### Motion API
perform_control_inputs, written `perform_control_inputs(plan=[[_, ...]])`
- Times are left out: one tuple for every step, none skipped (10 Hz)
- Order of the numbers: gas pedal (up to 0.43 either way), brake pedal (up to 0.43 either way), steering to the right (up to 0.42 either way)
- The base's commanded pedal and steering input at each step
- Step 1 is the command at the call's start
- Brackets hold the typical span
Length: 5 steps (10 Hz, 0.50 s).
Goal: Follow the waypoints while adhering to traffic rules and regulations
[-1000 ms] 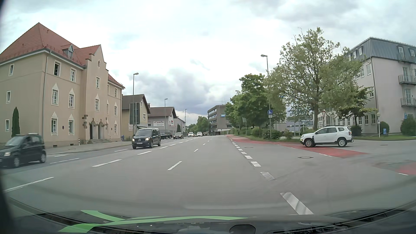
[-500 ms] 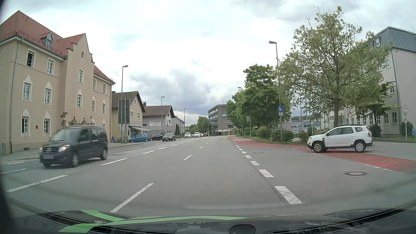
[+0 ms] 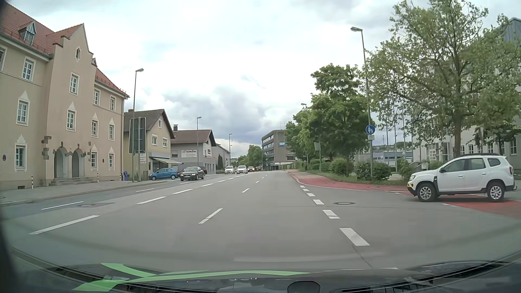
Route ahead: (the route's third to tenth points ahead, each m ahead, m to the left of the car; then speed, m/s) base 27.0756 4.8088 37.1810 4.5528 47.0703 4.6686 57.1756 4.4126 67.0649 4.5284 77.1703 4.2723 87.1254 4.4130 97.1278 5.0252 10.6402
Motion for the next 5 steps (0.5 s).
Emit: perform_control_inputs(plan=[[0.067, 0.0, -0.006], [0.079, 0.0, -0.006], [0.079, 0.0, -0.007], [0.079, 0.0, -0.007], [0.079, 0.0, -0.006]])
